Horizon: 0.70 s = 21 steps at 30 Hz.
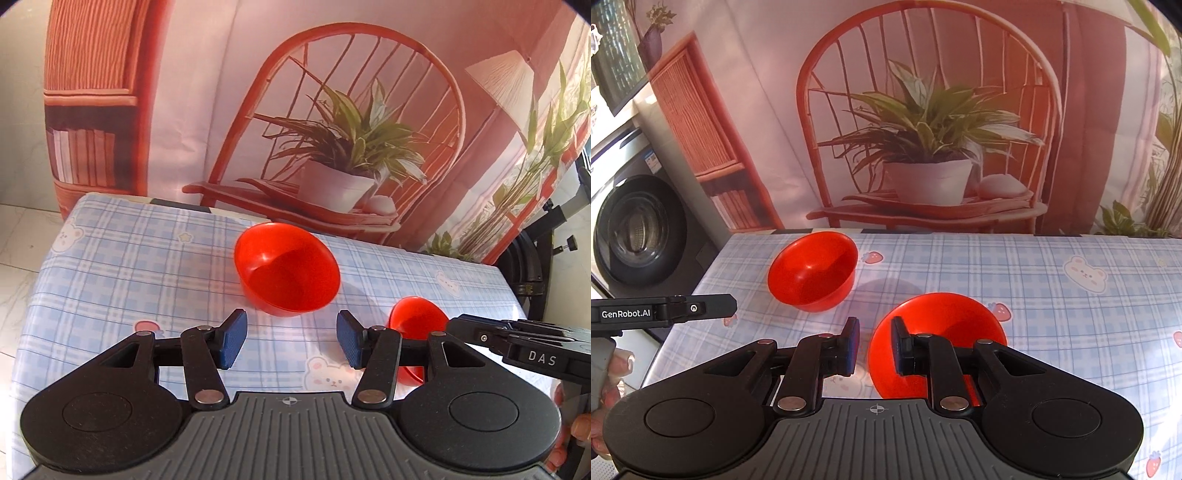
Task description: Organize plates and bowls
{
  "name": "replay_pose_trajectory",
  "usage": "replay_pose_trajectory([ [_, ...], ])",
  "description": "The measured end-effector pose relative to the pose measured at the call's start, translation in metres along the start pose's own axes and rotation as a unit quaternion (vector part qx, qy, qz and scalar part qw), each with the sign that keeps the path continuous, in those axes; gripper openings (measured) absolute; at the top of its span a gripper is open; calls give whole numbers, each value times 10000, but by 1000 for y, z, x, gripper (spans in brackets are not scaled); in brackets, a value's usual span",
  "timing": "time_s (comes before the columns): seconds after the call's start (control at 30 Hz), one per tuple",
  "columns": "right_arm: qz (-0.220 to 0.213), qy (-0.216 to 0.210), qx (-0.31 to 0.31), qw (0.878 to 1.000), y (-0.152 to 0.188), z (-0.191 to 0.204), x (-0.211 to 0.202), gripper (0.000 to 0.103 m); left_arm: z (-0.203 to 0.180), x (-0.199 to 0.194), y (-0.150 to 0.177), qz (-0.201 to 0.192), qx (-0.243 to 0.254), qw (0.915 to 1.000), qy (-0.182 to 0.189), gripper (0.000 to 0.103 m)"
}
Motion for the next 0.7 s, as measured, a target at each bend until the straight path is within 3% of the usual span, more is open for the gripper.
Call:
replay_pose_trajectory([
  [0.13, -65, 11, 120, 9999, -4, 10, 21, 18, 11, 1, -12, -220, 284, 9977, -583, 56],
  [0.7, 99, 187, 667, 9975, -33, 12, 110, 22, 33, 79, -27, -213, -73, 9988, -431, 56],
])
Point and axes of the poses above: each gripper's, at about its wrist camera, not at the fingertips, and x roughly the way its jaws point, z to its left, y to its underside, the point moved 5 cm from there along x, roughly the way its jaws point, and after that the axes turned 4 degrees about x, right-handed, at the moved point
